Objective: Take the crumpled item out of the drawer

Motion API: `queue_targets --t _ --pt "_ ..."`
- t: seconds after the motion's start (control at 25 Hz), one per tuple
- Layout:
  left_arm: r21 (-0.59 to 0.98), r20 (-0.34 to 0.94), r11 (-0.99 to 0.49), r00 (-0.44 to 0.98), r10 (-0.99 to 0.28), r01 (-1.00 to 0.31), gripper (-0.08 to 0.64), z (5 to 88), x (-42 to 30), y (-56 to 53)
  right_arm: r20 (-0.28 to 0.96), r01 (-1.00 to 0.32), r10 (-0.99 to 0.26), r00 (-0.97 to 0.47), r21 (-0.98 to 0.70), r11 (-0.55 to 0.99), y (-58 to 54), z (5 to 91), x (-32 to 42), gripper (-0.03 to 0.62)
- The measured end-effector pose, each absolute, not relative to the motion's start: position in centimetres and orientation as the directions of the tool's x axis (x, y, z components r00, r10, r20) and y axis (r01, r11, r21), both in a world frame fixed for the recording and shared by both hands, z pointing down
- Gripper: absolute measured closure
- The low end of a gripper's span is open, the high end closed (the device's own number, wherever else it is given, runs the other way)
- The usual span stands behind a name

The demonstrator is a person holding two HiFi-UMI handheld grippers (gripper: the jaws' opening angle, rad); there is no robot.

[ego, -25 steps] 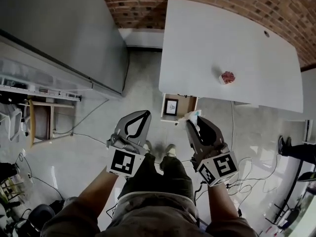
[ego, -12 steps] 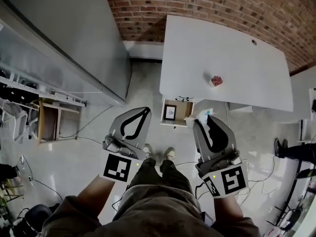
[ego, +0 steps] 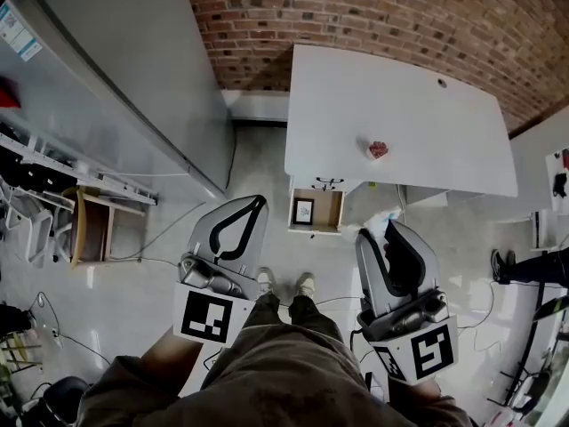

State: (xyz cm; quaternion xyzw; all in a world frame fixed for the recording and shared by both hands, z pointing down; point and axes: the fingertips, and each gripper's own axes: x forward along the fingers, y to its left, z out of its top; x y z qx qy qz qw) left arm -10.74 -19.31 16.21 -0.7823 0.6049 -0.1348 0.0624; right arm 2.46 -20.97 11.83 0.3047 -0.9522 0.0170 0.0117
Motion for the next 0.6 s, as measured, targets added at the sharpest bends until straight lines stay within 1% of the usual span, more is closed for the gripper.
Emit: queue_targets --t 0.12,0.36,0.6 --pt "-0.255 0.108 -0.248 0.227 -0.968 -0.935 0.56 14.9 -10.6 -18.8 -0.015 -0.589 -0.589 -0.808 -0.013 0.808 -20.3 10.2 2.8 0.462" --pt "-0.279 0.097 -0.255 0.237 -0.967 -0.926 0.56 13.8 -10.4 -17.9 -0.035 -0.607 -0.608 -0.794 -0.016 0.794 -19.2 9.0 3.5 0.462" --pt "-0.289 0.107 -0.268 0.248 -0.963 -0.919 0.56 14.1 -10.2 -17.4 -0.035 -0.589 -0.591 -0.806 -0.045 0.807 -18.5 9.3 3.0 0.463"
